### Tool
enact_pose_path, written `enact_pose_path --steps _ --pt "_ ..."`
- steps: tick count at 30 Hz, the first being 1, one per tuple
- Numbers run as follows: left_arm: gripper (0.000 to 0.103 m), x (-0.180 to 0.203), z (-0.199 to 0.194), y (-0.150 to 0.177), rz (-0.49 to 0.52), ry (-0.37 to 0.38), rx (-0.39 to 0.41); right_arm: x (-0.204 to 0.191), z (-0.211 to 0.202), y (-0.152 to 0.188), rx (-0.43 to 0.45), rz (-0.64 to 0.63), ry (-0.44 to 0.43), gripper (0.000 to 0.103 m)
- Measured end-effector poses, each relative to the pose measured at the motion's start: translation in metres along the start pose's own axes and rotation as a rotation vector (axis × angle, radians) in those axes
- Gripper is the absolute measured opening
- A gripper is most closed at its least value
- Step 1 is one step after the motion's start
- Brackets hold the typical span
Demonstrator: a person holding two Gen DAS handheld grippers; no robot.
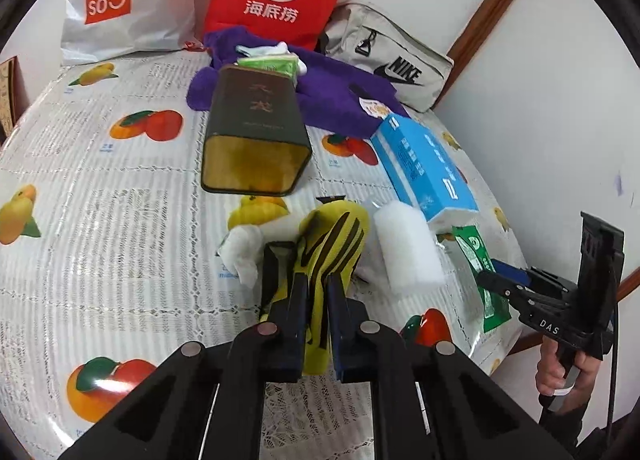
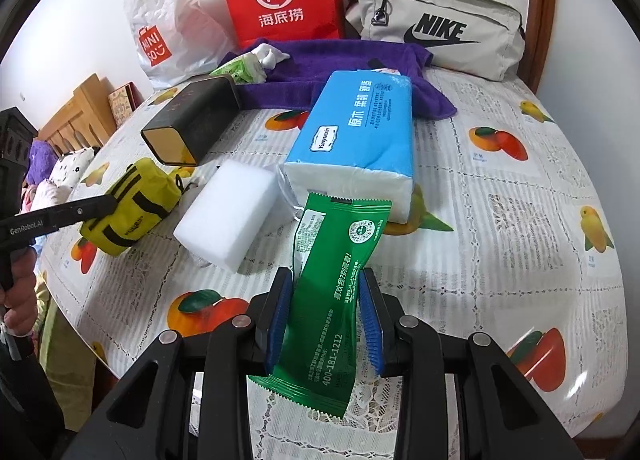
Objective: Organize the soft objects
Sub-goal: 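Grasp the yellow black-striped sock with the left tool while the right tool holds the packet, then lift and carry the sock with the left tool while the right tool carries the packet toward the towel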
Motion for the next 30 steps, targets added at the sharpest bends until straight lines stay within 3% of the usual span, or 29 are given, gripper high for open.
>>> enact_pose_path --steps 7,13,17,18,19,21,26,30 --pt "0.033 0.006 0.014 0.008 0.03 -0.021 -0.036 -0.003 0.004 0.006 -0.017 -0.007 -0.005 0.034" --pt "0.054 0.011 0.034 0.015 0.161 -0.174 -0.049 -0.002 0.005 0.007 -0.021 -0.008 -0.007 0.034" --pt "0.05 0.002 0.043 0.022 0.175 -0.23 -0.069 -0.001 0.007 0.009 -0.025 0.0 -0.009 0.034" --pt "0.041 0.001 0.042 0.02 0.181 -0.239 -0.052 -0.001 0.007 0.009 -0.026 0.001 -0.009 0.034" --pt "0.024 0.0 0.041 0.02 0.181 -0.235 -0.054 -0.001 0.008 0.01 -0.027 0.0 -0.01 0.034" --pt "0.014 -0.004 0.038 0.018 0.155 -0.216 -0.061 0.0 0.008 0.01 -0.028 -0.001 -0.009 0.034" --pt "0.013 -0.01 0.026 0.014 0.152 -0.227 -0.044 0.0 0.008 0.009 -0.026 -0.002 -0.011 0.034" --pt "0.013 -0.008 0.013 0.006 0.112 -0.163 -0.022 0.0 0.005 0.006 -0.017 -0.01 -0.012 0.034"
Point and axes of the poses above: each gripper's, at about its wrist camera, not at the fingertips, and z roughly the way its jaws point, x to its right, y to its underside, the point moved 9 cm from there along z, roughly the way its jaws point, and after that the axes turned 9 degrees about x, right-handed, at the moved point
